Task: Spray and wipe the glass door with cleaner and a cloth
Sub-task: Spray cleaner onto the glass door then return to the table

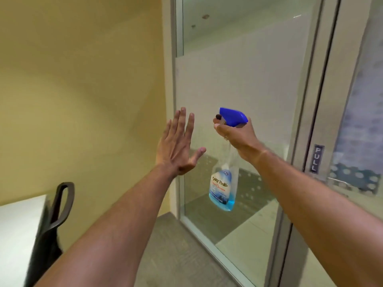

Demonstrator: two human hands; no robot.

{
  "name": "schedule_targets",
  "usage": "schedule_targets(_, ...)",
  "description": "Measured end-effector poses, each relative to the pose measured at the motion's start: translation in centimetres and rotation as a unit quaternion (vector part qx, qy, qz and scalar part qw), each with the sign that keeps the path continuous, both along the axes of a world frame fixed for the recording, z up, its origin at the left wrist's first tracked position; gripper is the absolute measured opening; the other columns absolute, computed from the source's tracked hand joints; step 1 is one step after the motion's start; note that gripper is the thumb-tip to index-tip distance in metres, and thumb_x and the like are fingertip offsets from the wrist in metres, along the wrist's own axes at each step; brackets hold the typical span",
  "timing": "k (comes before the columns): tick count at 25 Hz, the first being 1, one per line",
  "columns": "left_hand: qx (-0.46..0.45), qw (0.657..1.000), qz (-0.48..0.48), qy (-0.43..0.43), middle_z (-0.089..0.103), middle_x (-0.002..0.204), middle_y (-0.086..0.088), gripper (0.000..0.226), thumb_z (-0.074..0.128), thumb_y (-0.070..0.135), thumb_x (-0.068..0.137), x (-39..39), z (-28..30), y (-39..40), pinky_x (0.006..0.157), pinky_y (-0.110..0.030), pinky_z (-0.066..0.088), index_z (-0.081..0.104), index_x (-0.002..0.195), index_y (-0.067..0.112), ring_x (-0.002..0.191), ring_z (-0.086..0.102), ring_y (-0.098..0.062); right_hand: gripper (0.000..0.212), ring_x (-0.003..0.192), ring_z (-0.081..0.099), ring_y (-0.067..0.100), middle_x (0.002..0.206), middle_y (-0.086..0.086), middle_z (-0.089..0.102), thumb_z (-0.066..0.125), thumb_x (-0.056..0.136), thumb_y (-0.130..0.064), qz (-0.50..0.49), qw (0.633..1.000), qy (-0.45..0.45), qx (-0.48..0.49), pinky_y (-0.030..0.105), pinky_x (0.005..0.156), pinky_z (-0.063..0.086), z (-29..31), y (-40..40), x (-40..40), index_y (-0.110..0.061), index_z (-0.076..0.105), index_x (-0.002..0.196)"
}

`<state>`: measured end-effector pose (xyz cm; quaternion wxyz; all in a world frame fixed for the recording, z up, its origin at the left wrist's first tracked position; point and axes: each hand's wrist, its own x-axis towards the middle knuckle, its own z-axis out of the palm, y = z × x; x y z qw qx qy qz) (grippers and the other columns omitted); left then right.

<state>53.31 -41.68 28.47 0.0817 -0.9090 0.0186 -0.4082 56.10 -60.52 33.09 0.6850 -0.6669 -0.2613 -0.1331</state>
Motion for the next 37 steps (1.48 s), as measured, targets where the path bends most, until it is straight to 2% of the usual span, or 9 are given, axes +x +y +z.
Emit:
schedule_targets(3,-0.006,0.998,0.055,0.011,-0.021,0.160,-0.013,0.096,0.020,0.071,0.084,-5.4,-0.7,6.3,0.121,-0.043,-0.004,-0.017,0.151,0.013,0.148,-0.017,-0.026,0.019,0.095,0.070,0.027,0.105,0.016,0.072,0.073,0.082,-0.011,0.040,0.999,0.003,-0.015,0.033,0.086,0.056,-0.7,6.4,-3.3,-0.020,0.066,0.096)
schedule_targets(12,-0.039,0.978,0.203,0.032,-0.024,0.159,-0.012,0.095,0.019,0.072,0.086,-24.4,-4.8,21.6,0.122,-0.043,0.000,-0.017,0.151,0.015,0.148,-0.019,-0.025,0.021,0.097,0.069,0.024,0.109,0.014,0.071,0.072,0.084,-0.014,0.182,0.982,0.028,-0.048,0.032,0.088,0.055,-3.9,24.0,-16.8,-0.013,0.068,0.105)
schedule_targets(20,-0.074,0.947,0.310,0.048,-0.021,0.160,-0.012,0.095,0.023,0.070,0.085,-38.1,-9.8,30.4,0.122,-0.043,-0.002,-0.015,0.152,0.014,0.148,-0.019,-0.024,0.013,0.082,0.068,0.009,0.095,0.005,0.074,0.074,0.082,-0.018,0.278,0.958,0.039,-0.054,0.020,0.072,0.055,-8.9,36.3,-26.7,-0.020,0.071,0.095)
schedule_targets(23,-0.091,0.933,0.345,0.053,-0.019,0.160,-0.012,0.095,0.026,0.070,0.086,-41.4,-11.5,32.6,0.122,-0.043,-0.002,-0.015,0.152,0.015,0.148,-0.018,-0.025,0.013,0.088,0.070,0.016,0.095,0.005,0.074,0.074,0.080,-0.023,0.288,0.954,0.059,-0.052,0.029,0.077,0.055,-10.8,40.2,-29.2,-0.024,0.070,0.093)
schedule_targets(26,-0.095,0.914,0.392,0.053,-0.019,0.161,-0.011,0.095,0.026,0.071,0.086,-43.5,-13.4,34.8,0.121,-0.042,-0.002,-0.015,0.152,0.016,0.148,-0.016,-0.024,0.027,0.082,0.068,0.016,0.092,0.005,0.072,0.074,0.081,-0.026,0.309,0.947,0.060,-0.057,0.021,0.069,0.052,-12.9,43.6,-30.9,-0.015,0.068,0.106)
schedule_targets(29,-0.107,0.892,0.435,0.056,-0.018,0.161,-0.011,0.095,0.024,0.072,0.085,-45.0,-14.7,36.7,0.121,-0.041,-0.003,-0.015,0.152,0.017,0.149,-0.015,-0.025,0.014,0.073,0.060,0.017,0.082,0.010,0.065,0.073,0.084,-0.022,0.335,0.939,0.057,-0.042,0.026,0.068,0.053,-14.5,46.6,-32.1,-0.022,0.063,0.093)
schedule_targets(32,-0.120,0.873,0.470,0.056,-0.016,0.161,-0.011,0.093,0.025,0.071,0.086,-46.1,-15.8,38.4,0.121,-0.041,-0.005,-0.013,0.153,0.017,0.148,-0.017,-0.024,0.021,0.070,0.055,0.014,0.076,0.000,0.057,0.073,0.085,-0.018,0.348,0.935,0.061,-0.025,0.030,0.071,0.050,-15.8,49.8,-33.1,-0.027,0.054,0.084)
schedule_targets(34,-0.128,0.861,0.488,0.066,-0.016,0.161,-0.011,0.093,0.025,0.071,0.087,-47.0,-16.8,39.2,0.120,-0.041,-0.006,-0.012,0.153,0.017,0.148,-0.017,-0.024,0.023,0.073,0.054,0.013,0.080,-0.002,0.055,0.073,0.085,-0.017,0.354,0.932,0.073,-0.016,0.026,0.072,0.050,-17.0,51.6,-34.1,-0.025,0.053,0.093)
schedule_targets(37,-0.144,0.846,0.508,0.079,-0.015,0.161,-0.011,0.093,0.023,0.073,0.085,-48.4,-18.4,40.9,0.119,-0.041,-0.007,-0.012,0.153,0.019,0.149,-0.013,-0.026,0.027,0.077,0.056,0.018,0.089,0.011,0.059,0.072,0.086,-0.016,0.355,0.932,0.074,-0.022,0.028,0.074,0.053,-18.8,54.6,-35.7,-0.010,0.058,0.109)
